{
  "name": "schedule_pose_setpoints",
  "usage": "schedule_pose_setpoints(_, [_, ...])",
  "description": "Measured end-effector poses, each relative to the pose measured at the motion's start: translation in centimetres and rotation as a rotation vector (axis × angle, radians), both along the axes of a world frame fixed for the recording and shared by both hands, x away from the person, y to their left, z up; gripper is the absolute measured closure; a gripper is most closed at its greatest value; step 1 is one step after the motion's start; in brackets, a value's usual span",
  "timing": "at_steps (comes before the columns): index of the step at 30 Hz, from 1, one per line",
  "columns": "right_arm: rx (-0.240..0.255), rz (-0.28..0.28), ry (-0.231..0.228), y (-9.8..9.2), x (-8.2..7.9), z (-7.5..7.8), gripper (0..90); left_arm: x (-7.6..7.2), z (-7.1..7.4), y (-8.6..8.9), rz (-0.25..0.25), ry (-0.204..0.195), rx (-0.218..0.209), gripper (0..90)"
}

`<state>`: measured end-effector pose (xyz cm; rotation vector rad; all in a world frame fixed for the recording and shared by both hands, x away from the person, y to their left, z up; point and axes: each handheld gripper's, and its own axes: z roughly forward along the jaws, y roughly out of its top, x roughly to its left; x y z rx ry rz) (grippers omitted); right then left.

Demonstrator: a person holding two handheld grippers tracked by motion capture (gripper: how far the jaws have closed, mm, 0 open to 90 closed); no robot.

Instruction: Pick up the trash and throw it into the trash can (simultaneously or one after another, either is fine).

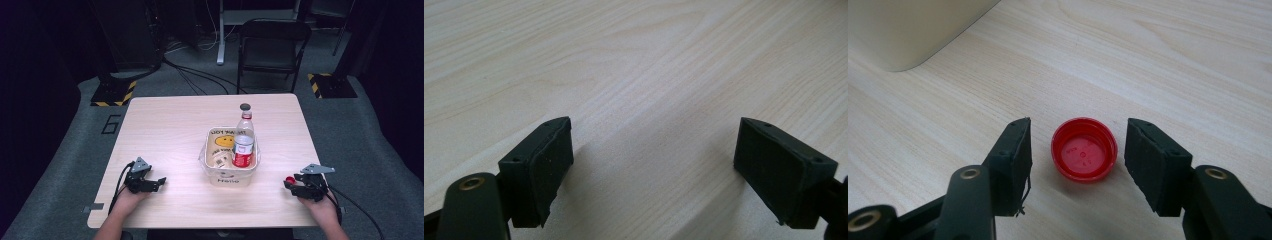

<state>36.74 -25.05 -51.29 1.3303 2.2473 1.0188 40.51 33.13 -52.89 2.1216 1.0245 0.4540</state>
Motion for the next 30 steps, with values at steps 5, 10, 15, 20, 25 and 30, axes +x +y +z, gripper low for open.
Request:
schedule_pose_setpoints(5, [0.007, 0.000, 0.015, 0.07, 0.14, -0.17, 46.6, 0.01, 0.00, 0.01, -0.002, 0.000, 0.000, 15.9])
schedule_pose_setpoints(10, [0.002, -0.008, 0.016, 0.28, 0.24, -0.21, 51.5, 0.00, -0.03, -0.02, 0.002, -0.004, -0.002, 15.9])
schedule_pose_setpoints(15, [-0.009, -0.006, 0.015, 0.44, 0.26, -0.11, 57.4, 0.01, -0.01, -0.01, 0.000, -0.003, 0.000, 15.9])
schedule_pose_setpoints(20, [-0.013, 0.002, 0.018, 0.45, 0.31, -0.01, 57.7, 0.01, -0.01, 0.01, -0.002, -0.001, 0.001, 15.9])
schedule_pose_setpoints(25, [-0.010, 0.006, 0.011, 0.45, 0.28, 0.21, 57.7, 0.01, -0.04, -0.02, 0.001, -0.006, -0.002, 15.9])
schedule_pose_setpoints(30, [-0.007, 0.009, -0.004, 0.52, 0.23, 0.62, 57.8, 0.00, -0.04, -0.02, 0.002, -0.004, -0.002, 15.9])
